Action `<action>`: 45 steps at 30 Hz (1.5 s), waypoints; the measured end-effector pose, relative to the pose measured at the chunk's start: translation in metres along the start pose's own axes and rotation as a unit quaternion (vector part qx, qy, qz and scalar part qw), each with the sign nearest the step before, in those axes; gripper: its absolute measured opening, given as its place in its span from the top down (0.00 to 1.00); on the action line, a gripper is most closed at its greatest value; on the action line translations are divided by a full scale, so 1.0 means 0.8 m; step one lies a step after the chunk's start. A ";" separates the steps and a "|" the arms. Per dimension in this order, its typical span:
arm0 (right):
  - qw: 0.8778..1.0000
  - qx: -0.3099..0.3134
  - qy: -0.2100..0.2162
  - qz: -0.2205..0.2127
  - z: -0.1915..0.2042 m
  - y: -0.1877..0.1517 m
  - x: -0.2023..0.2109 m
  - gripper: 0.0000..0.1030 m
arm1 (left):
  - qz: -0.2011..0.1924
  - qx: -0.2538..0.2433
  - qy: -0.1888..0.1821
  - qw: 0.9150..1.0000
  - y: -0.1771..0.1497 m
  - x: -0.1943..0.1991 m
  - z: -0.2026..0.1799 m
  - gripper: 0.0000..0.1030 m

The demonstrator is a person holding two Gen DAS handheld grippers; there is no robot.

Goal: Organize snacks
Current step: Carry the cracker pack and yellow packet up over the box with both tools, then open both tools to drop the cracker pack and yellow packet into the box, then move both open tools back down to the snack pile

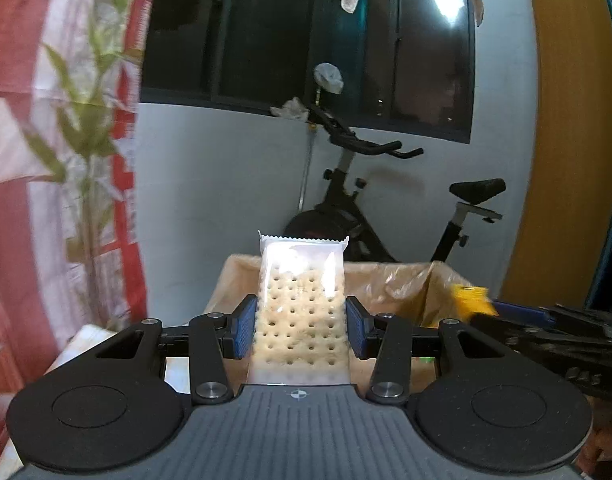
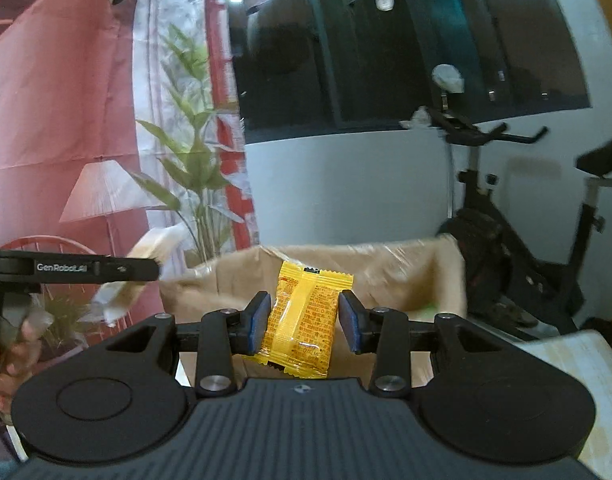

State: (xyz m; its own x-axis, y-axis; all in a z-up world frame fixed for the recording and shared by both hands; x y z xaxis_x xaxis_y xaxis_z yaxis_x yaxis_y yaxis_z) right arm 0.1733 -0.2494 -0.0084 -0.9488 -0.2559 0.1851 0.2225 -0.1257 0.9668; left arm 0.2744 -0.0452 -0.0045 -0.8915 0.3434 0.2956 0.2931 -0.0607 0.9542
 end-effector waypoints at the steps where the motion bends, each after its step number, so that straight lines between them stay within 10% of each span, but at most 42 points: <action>1: 1.000 0.008 0.002 0.002 0.000 0.009 -0.013 0.61 | 0.004 -0.002 -0.003 1.000 0.004 -0.012 -0.001 0.53; 15: 0.989 0.019 -0.070 0.129 -0.038 0.029 -0.142 0.61 | 0.078 -0.016 0.000 0.997 -0.002 -0.113 0.009 0.51; 19: 0.988 0.007 -0.071 0.140 -0.048 0.021 -0.131 0.56 | 0.065 -0.025 0.010 0.998 -0.004 -0.098 0.008 0.28; 34: 0.995 0.034 -0.036 0.084 -0.035 0.011 -0.038 0.48 | 0.006 0.018 0.013 1.000 -0.032 0.013 0.001 0.29; 45: 0.998 0.009 -0.005 0.069 -0.024 -0.020 0.014 0.48 | 0.034 0.073 0.027 0.996 -0.088 0.054 0.014 0.30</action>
State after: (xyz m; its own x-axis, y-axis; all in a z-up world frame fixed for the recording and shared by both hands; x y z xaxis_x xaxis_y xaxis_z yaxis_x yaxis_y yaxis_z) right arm 0.1636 -0.2690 -0.0249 -0.9117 -0.2603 0.3179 0.3469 -0.0734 0.9350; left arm 0.2192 -0.0154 -0.0595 -0.8843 0.2911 0.3651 0.3966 0.0555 0.9163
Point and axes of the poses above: each gripper's, at about its wrist camera, not at the fingertips, and x roughly against the way its jaws point, z to its left, y to its top, the point moved 2 cm from there along -x, roughly the way its jaws point, and after that the axes turned 1 degree about -z, right-handed, at the moved point
